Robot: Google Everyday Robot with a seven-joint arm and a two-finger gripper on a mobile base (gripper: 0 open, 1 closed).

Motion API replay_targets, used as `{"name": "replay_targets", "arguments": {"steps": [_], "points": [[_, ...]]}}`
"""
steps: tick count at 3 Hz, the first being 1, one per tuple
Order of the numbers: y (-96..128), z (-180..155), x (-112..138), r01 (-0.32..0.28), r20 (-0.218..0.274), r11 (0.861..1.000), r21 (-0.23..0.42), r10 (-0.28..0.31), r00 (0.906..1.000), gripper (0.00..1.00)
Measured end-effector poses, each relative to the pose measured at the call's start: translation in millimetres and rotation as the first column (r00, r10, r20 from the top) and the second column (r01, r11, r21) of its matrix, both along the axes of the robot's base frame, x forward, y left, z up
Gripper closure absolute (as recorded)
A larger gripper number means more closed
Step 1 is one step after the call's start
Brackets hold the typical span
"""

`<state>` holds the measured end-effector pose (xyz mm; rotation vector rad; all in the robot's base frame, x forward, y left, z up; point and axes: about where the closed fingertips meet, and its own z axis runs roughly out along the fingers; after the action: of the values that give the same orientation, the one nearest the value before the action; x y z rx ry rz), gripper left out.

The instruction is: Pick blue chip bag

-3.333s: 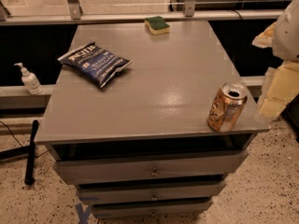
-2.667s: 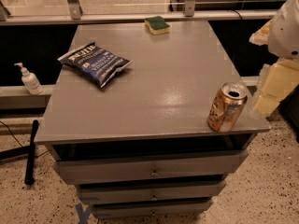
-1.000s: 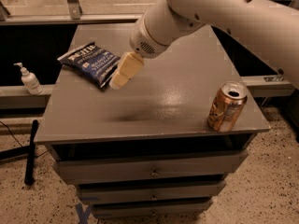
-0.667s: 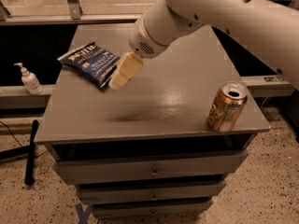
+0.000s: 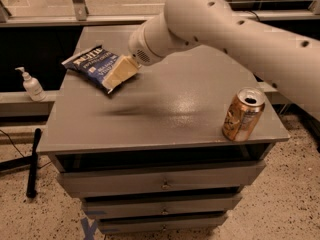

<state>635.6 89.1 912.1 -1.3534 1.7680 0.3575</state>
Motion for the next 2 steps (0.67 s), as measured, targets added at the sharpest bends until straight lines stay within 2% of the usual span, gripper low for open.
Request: {"name": "replay_targets", "arguments": {"steps": [1, 2], "points": [[26, -20, 25, 0.015, -0.026, 0.998, 0.061, -0.014, 0.9996, 0.0], [42, -38, 33, 0.018, -0.068, 0.997, 0.08, -0.013, 0.9976, 0.0]]}}
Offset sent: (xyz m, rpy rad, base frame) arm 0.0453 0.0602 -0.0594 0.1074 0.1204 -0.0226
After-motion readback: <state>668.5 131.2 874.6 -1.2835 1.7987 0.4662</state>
